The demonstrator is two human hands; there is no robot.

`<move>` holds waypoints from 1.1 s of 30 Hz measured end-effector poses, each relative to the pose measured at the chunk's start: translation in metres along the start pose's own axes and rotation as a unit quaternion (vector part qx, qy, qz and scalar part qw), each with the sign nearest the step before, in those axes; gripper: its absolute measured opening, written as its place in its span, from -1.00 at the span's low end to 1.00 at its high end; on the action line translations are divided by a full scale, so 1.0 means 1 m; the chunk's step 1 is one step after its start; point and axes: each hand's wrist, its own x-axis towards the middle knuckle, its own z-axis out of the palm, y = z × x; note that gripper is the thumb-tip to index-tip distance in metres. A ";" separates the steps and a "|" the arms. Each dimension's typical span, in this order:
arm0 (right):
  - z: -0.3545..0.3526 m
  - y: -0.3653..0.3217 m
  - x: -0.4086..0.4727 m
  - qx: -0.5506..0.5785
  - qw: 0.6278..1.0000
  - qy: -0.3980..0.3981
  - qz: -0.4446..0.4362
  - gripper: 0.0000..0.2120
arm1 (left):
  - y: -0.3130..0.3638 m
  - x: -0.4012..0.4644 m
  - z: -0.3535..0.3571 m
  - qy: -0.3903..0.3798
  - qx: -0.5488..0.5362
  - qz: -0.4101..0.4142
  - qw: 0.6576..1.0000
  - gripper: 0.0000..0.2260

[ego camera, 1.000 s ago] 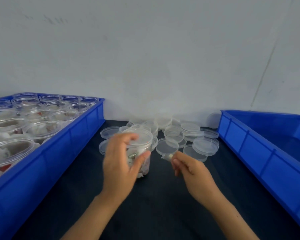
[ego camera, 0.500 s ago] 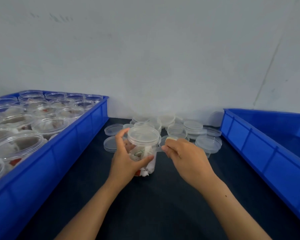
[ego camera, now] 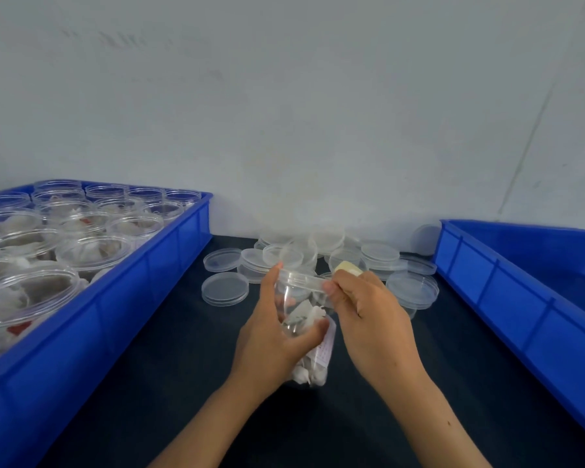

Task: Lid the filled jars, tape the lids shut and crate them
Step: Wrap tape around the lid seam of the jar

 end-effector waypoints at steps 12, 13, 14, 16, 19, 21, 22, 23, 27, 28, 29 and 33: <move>-0.001 -0.003 -0.004 -0.034 0.999 0.006 0.005 -0.72 | 0.002 0.000 0.003 0.018 0.002 -0.008 1.000 -0.11; -0.001 -0.004 -0.004 -0.036 0.999 0.008 0.004 -0.73 | 0.002 0.000 0.003 0.018 -0.001 -0.008 1.000 -0.12; 0.000 -0.004 -0.004 -0.038 0.999 0.009 0.003 -0.75 | 0.002 0.001 0.003 0.018 -0.003 -0.008 1.000 -0.12; 0.000 -0.004 -0.004 -0.045 0.999 0.010 0.004 -0.77 | 0.002 0.001 0.003 0.018 -0.004 -0.007 1.000 -0.12; 0.000 -0.003 -0.003 -0.055 0.998 0.010 0.002 -0.77 | 0.002 0.001 0.003 0.019 0.001 -0.006 1.000 -0.12; 0.000 -0.003 -0.004 -0.060 0.998 0.011 -0.001 -0.77 | 0.002 0.001 0.003 0.020 0.003 -0.007 1.000 -0.13; 0.000 -0.003 -0.004 -0.063 0.998 0.011 -0.002 -0.77 | 0.002 0.001 0.003 0.020 0.005 -0.007 1.000 -0.13; 0.000 -0.002 -0.004 -0.067 0.998 0.012 -0.002 -0.77 | 0.002 0.001 0.003 0.020 0.008 -0.009 1.000 -0.12; 0.000 -0.003 -0.004 -0.083 0.996 0.012 0.008 -0.78 | 0.003 0.000 0.003 0.014 0.013 -0.001 1.000 -0.13; 0.000 -0.003 -0.004 -0.087 0.996 0.013 0.009 -0.79 | 0.002 0.000 0.002 0.011 0.013 0.003 1.000 -0.15; 0.000 -0.003 -0.004 -0.093 0.996 0.016 0.008 -0.79 | 0.003 -0.001 0.001 0.006 0.009 0.005 1.000 -0.16; 0.001 -0.004 -0.004 -0.119 0.992 0.033 0.007 -0.79 | 0.008 0.000 -0.005 -0.060 -0.097 0.004 0.993 -0.23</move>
